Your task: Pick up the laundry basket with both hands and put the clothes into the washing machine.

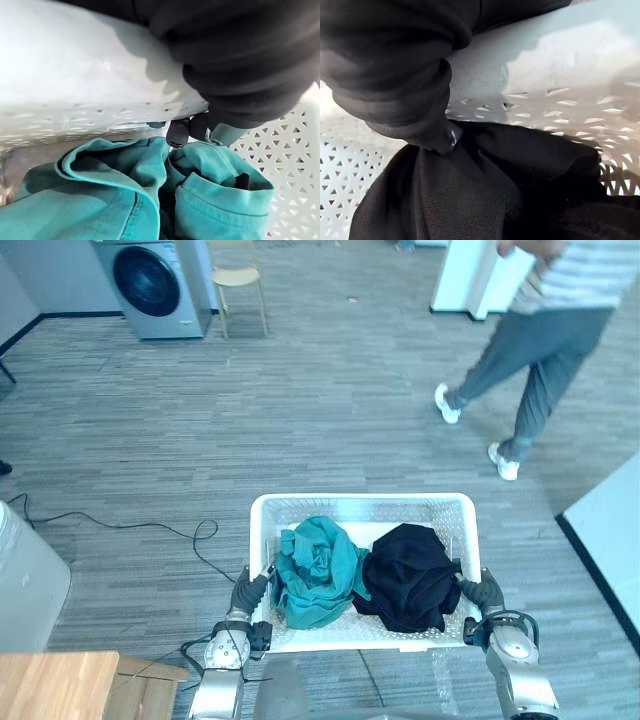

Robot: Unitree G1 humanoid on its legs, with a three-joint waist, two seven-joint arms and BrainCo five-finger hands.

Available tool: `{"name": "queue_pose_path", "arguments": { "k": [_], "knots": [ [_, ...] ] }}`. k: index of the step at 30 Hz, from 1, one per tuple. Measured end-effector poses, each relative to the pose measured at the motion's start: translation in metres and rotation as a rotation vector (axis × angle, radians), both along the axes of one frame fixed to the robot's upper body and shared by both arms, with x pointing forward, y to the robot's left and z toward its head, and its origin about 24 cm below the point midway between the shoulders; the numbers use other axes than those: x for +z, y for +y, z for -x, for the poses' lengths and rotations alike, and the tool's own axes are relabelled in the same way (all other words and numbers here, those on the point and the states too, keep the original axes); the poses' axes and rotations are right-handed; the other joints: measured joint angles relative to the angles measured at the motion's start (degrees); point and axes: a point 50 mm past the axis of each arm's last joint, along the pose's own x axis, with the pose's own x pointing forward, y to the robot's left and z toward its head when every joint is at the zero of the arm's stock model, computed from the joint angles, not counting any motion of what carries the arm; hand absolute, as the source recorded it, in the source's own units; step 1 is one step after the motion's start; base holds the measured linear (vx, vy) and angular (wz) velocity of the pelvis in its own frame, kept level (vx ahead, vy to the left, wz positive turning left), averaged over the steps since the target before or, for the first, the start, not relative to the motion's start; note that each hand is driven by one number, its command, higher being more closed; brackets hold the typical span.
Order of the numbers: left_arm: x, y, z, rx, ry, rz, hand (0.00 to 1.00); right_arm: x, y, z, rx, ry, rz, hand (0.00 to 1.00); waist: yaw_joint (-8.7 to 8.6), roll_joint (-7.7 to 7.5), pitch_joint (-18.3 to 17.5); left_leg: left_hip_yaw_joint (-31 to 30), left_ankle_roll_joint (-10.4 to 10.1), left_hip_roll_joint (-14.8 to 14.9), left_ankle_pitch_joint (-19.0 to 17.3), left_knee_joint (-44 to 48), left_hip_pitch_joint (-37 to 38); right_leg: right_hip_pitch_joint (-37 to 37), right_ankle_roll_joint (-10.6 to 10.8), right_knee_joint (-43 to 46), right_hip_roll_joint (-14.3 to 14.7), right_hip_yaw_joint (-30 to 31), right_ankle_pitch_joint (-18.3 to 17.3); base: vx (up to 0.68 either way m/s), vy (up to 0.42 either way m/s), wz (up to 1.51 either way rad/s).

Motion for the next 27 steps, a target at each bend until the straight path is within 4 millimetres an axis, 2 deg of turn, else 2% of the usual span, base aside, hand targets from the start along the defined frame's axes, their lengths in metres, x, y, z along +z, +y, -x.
{"name": "queue_pose_path", "arguments": {
  "k": [1, 2, 3, 4, 5, 6, 7, 8, 9, 10, 11, 12, 13, 14, 16, 17, 18, 19, 20, 22, 23, 24, 25, 26, 27],
  "knots": [
    [0.000, 0.003, 0.000, 0.003, 0.000, -0.005, 1.00, -0.001, 0.002, 0.000, 0.005, 0.002, -0.004, 1.00, -0.24, 0.11, 0.1, 1.3, 0.1, -0.6, 0.0, -4.9, -1.4, 0.7, -0.6, -0.9, -0.6, 0.3, -0.6, 0.29, 0.191, -0.25],
    [0.000, 0.006, 0.001, 0.005, 0.002, -0.004, 1.00, -0.001, 0.004, 0.000, 0.013, 0.005, -0.007, 1.00, -0.31, -0.33, 0.5, 3.7, 0.0, -1.1, 0.4, -17.4, -2.7, 2.0, -0.3, -2.7, -1.6, 0.2, -1.3, 0.27, 0.141, -0.02],
    [0.000, 0.005, 0.002, 0.009, 0.002, 0.003, 1.00, -0.001, 0.004, 0.000, 0.015, 0.004, -0.004, 1.00, -0.34, -0.10, 0.5, 4.4, -0.7, -1.2, 0.9, -24.1, -2.7, 2.9, -0.4, -3.5, -2.0, 0.3, -2.0, 0.37, 0.173, 0.13],
    [0.000, 0.003, 0.002, 0.012, 0.002, 0.017, 1.00, -0.001, 0.002, 0.001, 0.012, 0.004, 0.001, 1.00, -0.39, 0.51, 0.9, 4.0, -2.7, -2.1, 3.7, -36.6, -2.6, 5.3, -0.5, -4.5, -2.6, 0.1, -3.7, 0.50, 0.258, 0.22],
    [-0.001, 0.005, 0.004, 0.023, 0.006, 0.022, 1.00, -0.001, 0.004, 0.000, 0.014, 0.006, -0.003, 1.00, -0.12, -0.20, 0.9, 3.9, -2.7, -3.5, 11.3, -38.4, -1.9, 5.9, -1.5, -3.8, -3.8, 0.3, -6.7, 0.52, 0.294, 0.21],
    [0.001, 0.007, 0.005, 0.033, -0.003, 0.021, 1.00, 0.000, 0.006, -0.002, 0.023, -0.003, -0.006, 1.00, -0.22, -0.63, 0.7, 3.8, -1.1, -5.1, 11.8, -36.9, -2.2, 5.7, -2.4, -2.5, -5.0, 0.5, -8.5, 0.55, 0.315, 0.09],
    [0.007, 0.011, 0.006, 0.049, -0.027, 0.017, 1.00, 0.003, 0.010, -0.008, 0.043, -0.018, -0.006, 1.00, -0.30, -2.74, 1.2, 4.3, 3.4, -7.7, 8.4, -34.1, -2.7, 5.4, -1.5, 0.9, -7.3, 0.3, -10.7, 0.50, 0.260, 0.04],
    [0.009, 0.015, 0.009, 0.069, -0.032, 0.015, 1.00, 0.003, 0.015, -0.010, 0.056, -0.022, -0.015, 1.00, -0.17, -3.99, 1.1, 5.6, 6.2, -9.2, 5.1, -31.3, -2.8, 2.3, 2.9, 9.4, -9.2, 0.7, -11.7, 0.52, 0.252, 0.00],
    [0.008, 0.017, 0.012, 0.078, -0.029, 0.015, 1.00, 0.002, 0.018, -0.010, 0.063, -0.021, -0.019, 1.00, -0.07, -4.48, 0.9, 6.3, 6.6, -9.7, 3.4, -30.5, -2.3, -0.3, 5.5, 15.9, -9.5, 0.9, -12.1, 0.55, 0.263, -0.04],
    [0.006, 0.021, 0.017, 0.096, -0.017, 0.013, 1.00, -0.001, 0.021, -0.010, 0.070, -0.010, -0.028, 1.00, -0.22, -4.92, 1.0, 7.1, 7.4, -11.1, 0.2, -29.5, 0.1, -6.0, 12.1, 32.0, -10.3, 1.6, -9.4, 0.56, 0.275, -0.06],
    [0.005, 0.024, 0.022, 0.094, -0.002, -0.002, 1.00, -0.010, 0.026, -0.007, 0.070, 0.023, -0.053, 1.00, -0.38, -5.80, 1.5, 8.1, 7.8, -12.8, -2.4, -30.2, 5.1, -11.2, 20.0, 48.1, -10.9, 3.1, -3.1, 0.69, 0.319, 0.08],
    [0.004, 0.026, 0.029, 0.083, 0.023, -0.014, 1.00, -0.018, 0.029, 0.001, 0.069, 0.059, -0.062, 1.00, -1.25, -5.63, 1.6, 7.8, 8.7, -14.1, -4.1, -31.3, 10.4, -14.4, 19.8, 59.6, -10.5, 2.8, -0.6, 0.58, 0.257, 0.21],
    [0.005, 0.027, 0.032, 0.078, 0.028, -0.020, 1.00, -0.020, 0.030, 0.005, 0.065, 0.066, -0.064, 1.00, -1.92, -5.40, 1.7, 7.4, 9.2, -14.6, -4.7, -32.2, 13.1, -15.5, 19.7, 63.1, -10.5, 1.6, -0.5, 0.59, 0.218, 0.31],
    [0.008, 0.026, 0.035, 0.074, 0.023, -0.023, 1.00, -0.019, 0.030, 0.012, 0.056, 0.063, -0.069, 1.00, -2.27, -4.95, 1.8, 6.7, 9.9, -15.1, -5.4, -34.2, 16.8, -17.9, 19.4, 65.9, -10.4, -0.5, -0.6, 0.59, 0.184, 0.26],
    [0.014, 0.025, 0.033, 0.056, -0.002, -0.031, 1.00, -0.014, 0.028, 0.021, 0.035, 0.036, -0.072, 1.00, -2.39, -4.05, 1.6, 5.0, 9.7, -15.4, -6.4, -38.6, 22.1, -24.6, 16.1, 65.3, -9.9, -4.9, -2.4, 0.58, 0.153, 0.27],
    [0.018, 0.024, 0.030, 0.036, -0.018, -0.036, 1.00, -0.010, 0.027, 0.023, 0.016, 0.014, -0.076, 1.00, -3.78, -3.54, 1.5, 2.8, 9.6, -15.4, -6.5, -41.7, 25.2, -28.1, 13.1, 59.6, -10.5, -9.4, -4.2, 0.57, 0.102, 0.76],
    [0.020, 0.020, 0.025, 0.016, -0.032, -0.032, 1.00, -0.008, 0.025, 0.027, -0.006, 0.004, -0.082, 1.00, -5.17, -3.46, 1.5, 0.9, 9.0, -15.5, -6.8, -44.6, 29.0, -30.1, 12.3, 50.8, -12.4, -14.0, -4.9, 0.60, 0.083, 0.82],
    [0.020, 0.018, 0.024, 0.009, -0.035, -0.023, 1.00, -0.008, 0.022, 0.029, -0.019, 0.000, -0.087, 1.00, -5.19, -3.48, 1.5, 0.4, 8.7, -15.6, -7.0, -45.9, 31.0, -30.6, 11.7, 44.9, -13.1, -16.0, -4.6, 0.65, 0.068, 0.60],
    [0.020, 0.017, 0.024, -0.003, -0.035, -0.010, 1.00, -0.008, 0.021, 0.034, -0.032, 0.003, -0.093, 1.00, -5.10, -3.37, 1.1, 0.1, 6.8, -15.5, -8.2, -48.2, 34.7, -30.6, 9.5, 29.4, -13.7, -19.8, -2.0, 0.55, 0.039, 0.22],
    [0.020, 0.018, 0.024, -0.004, -0.035, 0.007, 1.00, -0.005, 0.020, 0.035, -0.033, -0.009, -0.087, 1.00, -5.43, -4.55, 0.4, -1.4, 5.8, -15.5, -11.7, -49.6, 39.5, -29.6, 8.5, 10.8, -12.5, -21.5, 2.8, 0.87, -0.027, 0.40],
    [0.017, 0.018, 0.026, 0.004, -0.020, 0.011, 1.00, -0.006, 0.020, 0.037, -0.029, -0.001, -0.082, 1.00, -6.24, -4.06, -0.4, -3.0, 2.5, -13.6, -14.3, -50.0, 43.3, -29.8, 7.0, 9.9, -10.3, -19.3, 5.1, 0.76, -0.060, 0.67],
    [0.014, 0.019, 0.028, 0.010, -0.007, 0.014, 1.00, -0.007, 0.021, 0.038, -0.028, 0.008, -0.082, 1.00, -6.79, -3.67, -1.0, -4.4, 1.2, -12.4, -15.0, -48.3, 44.3, -29.8, 5.1, 12.4, -9.0, -17.7, 6.5, 0.84, -0.160, 0.91],
    [0.009, 0.018, 0.030, 0.016, 0.015, 0.021, 1.00, -0.009, 0.021, 0.042, -0.030, 0.024, -0.077, 1.00, -8.17, -3.12, -2.0, -7.0, 1.2, -10.4, -15.0, -37.0, 41.8, -29.0, 0.2, 16.7, -6.4, -15.6, 10.1, 0.86, -0.221, 0.88],
    [0.007, 0.011, 0.031, 0.024, 0.018, 0.057, 1.00, -0.005, 0.012, 0.044, -0.025, 0.017, -0.044, 1.00, -8.19, 1.47, -2.9, -7.6, 0.7, -6.7, -11.6, -18.6, 34.4, -27.6, -0.3, 19.0, -2.6, -18.4, 8.5, 1.03, -0.238, 0.54],
    [0.006, 0.010, 0.031, 0.034, 0.018, 0.071, 1.00, -0.002, 0.010, 0.043, -0.014, 0.008, -0.030, 1.00, -7.79, 2.88, -3.1, -7.4, 0.1, -4.9, -6.3, -9.5, 30.6, -26.6, -1.3, 19.7, -1.2, -18.5, 6.4, 0.84, -0.142, -0.31]
  ]
}}
